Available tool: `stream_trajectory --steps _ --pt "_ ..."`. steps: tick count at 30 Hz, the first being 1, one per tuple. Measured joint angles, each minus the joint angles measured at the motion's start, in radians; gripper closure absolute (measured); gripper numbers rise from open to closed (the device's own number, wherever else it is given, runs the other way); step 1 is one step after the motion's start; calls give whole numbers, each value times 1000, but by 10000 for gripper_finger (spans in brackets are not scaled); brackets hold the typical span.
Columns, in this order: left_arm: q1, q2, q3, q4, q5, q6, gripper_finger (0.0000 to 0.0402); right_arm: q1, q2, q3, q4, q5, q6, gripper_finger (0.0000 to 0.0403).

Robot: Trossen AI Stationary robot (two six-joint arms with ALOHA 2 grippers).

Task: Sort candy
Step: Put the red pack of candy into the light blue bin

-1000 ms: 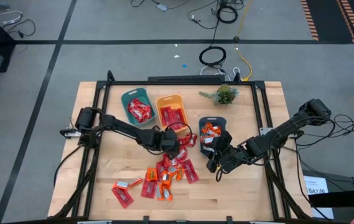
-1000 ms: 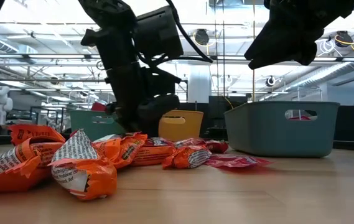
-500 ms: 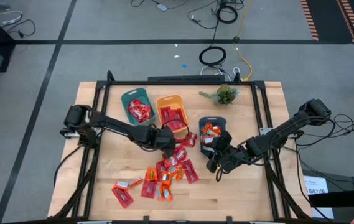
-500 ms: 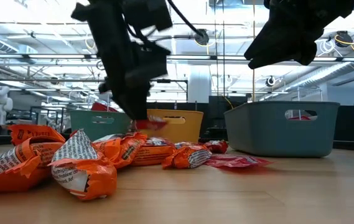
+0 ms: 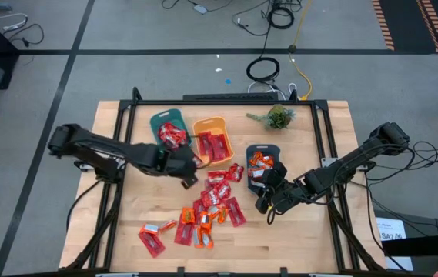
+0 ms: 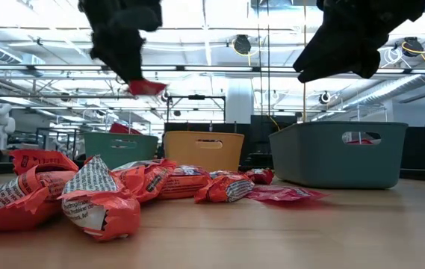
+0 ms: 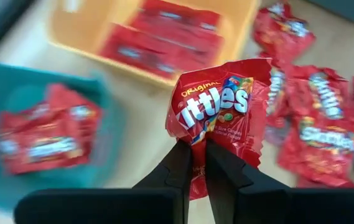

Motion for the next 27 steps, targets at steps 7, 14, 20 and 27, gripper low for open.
stream_trajectory --steps 7,14,20,27 --pt "54 -151 0 -121 -42 10 361 0 0 0 2 0 0 255" --pt "140 -254 0 -208 -88 38 361 0 0 0 2 0 0 255" --pt "258 -281 0 -222 -123 49 361 0 0 0 2 0 0 255" --pt "398 -277 0 -215 -124 80 361 0 0 0 2 0 0 255"
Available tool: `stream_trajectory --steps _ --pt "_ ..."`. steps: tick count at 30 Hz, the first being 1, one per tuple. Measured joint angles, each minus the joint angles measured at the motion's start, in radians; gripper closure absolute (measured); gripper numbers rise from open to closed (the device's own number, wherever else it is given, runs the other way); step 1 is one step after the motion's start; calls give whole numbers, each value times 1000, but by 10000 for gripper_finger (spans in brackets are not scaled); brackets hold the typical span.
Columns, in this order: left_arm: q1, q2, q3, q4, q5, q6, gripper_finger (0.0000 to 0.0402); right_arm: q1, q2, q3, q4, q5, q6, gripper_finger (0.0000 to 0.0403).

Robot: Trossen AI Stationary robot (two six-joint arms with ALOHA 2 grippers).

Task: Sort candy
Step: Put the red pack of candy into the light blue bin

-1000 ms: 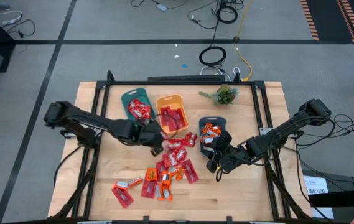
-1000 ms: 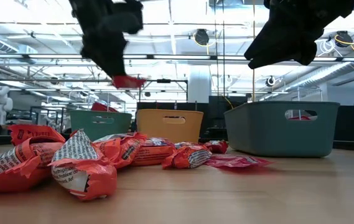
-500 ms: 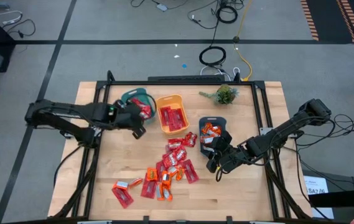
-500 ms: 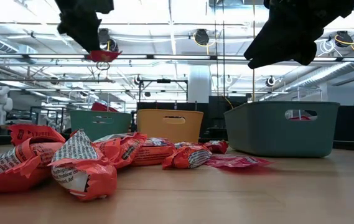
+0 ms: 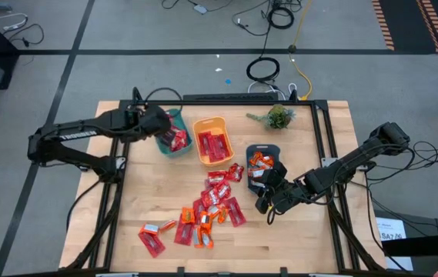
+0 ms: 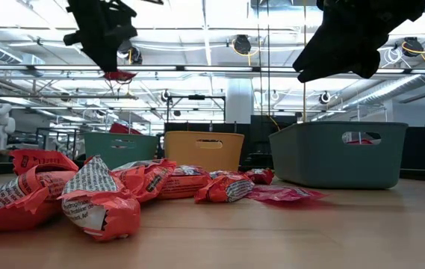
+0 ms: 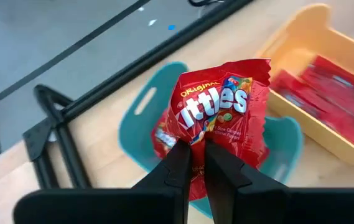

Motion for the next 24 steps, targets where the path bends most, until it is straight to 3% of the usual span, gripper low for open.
stream_trajectory --steps 8,24 --pt "76 0 0 0 1 1 361 0 0 0 0 0 0 255" --pt "78 0 0 -4 4 -1 361 0 0 0 0 0 0 255"
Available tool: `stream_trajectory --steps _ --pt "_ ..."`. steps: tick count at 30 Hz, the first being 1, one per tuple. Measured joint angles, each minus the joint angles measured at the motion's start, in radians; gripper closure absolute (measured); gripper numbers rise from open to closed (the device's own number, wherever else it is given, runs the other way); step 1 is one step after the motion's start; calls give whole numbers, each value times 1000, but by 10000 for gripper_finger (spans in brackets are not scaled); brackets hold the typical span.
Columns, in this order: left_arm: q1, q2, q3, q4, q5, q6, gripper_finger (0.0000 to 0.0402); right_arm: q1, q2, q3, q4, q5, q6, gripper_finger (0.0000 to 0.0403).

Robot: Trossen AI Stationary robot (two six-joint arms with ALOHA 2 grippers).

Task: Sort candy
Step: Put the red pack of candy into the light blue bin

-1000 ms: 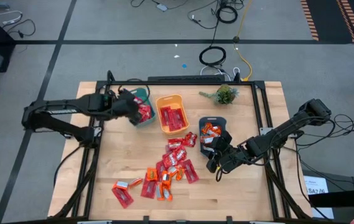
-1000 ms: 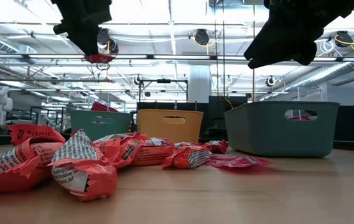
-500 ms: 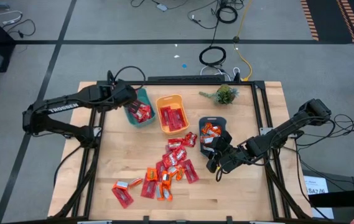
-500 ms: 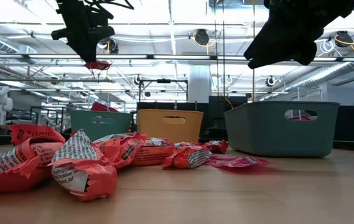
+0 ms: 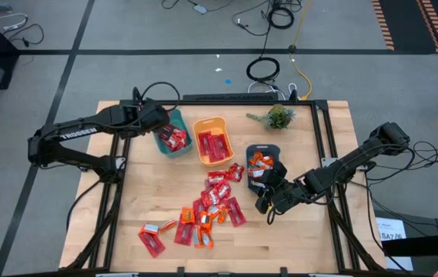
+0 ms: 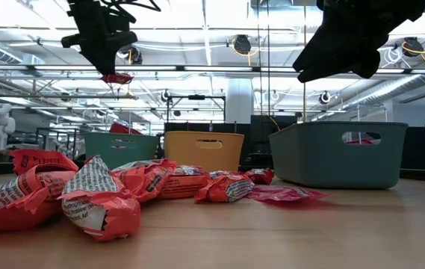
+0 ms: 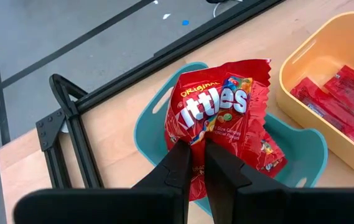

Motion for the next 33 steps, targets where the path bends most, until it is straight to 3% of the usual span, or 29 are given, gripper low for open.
stream_trajectory --steps 25,33 --pt "0 0 0 14 47 -8 360 0 0 0 0 0 0 255" --pt "0 0 1 61 47 -8 313 0 0 0 0 0 0 255"
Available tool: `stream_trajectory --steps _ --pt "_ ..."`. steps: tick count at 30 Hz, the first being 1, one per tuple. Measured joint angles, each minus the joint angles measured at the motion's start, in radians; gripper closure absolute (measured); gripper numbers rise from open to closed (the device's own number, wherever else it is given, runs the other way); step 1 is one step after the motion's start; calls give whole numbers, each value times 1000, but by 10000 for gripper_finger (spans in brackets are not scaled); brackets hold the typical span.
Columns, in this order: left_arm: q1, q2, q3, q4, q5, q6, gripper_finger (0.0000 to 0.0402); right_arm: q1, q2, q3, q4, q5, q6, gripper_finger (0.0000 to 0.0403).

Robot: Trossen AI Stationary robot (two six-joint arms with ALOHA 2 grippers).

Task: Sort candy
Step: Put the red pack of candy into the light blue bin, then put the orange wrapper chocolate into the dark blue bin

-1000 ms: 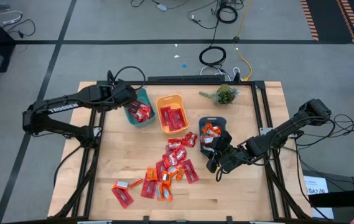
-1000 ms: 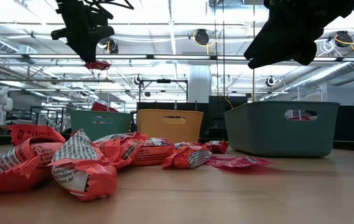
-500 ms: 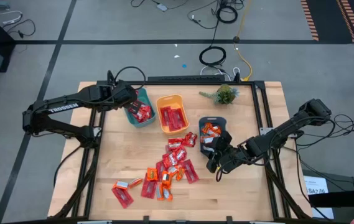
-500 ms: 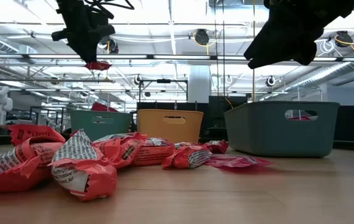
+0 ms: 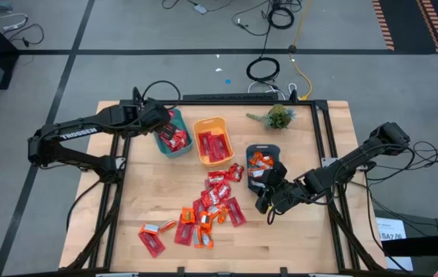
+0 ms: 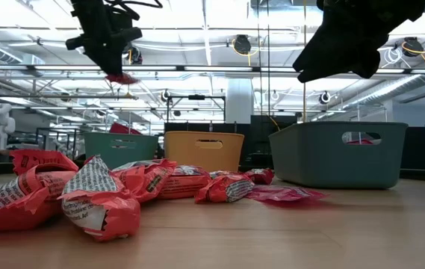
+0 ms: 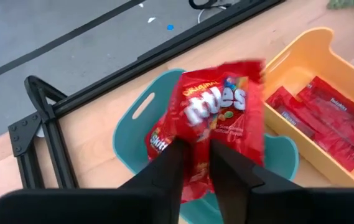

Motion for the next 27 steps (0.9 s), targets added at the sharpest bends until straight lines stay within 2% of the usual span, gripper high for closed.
stream_trajectory --steps 8,27 --pt "0 0 0 -4 0 6 273 0 0 0 0 0 0 255" --pt "0 0 0 -3 41 2 271 0 0 0 0 0 0 255"
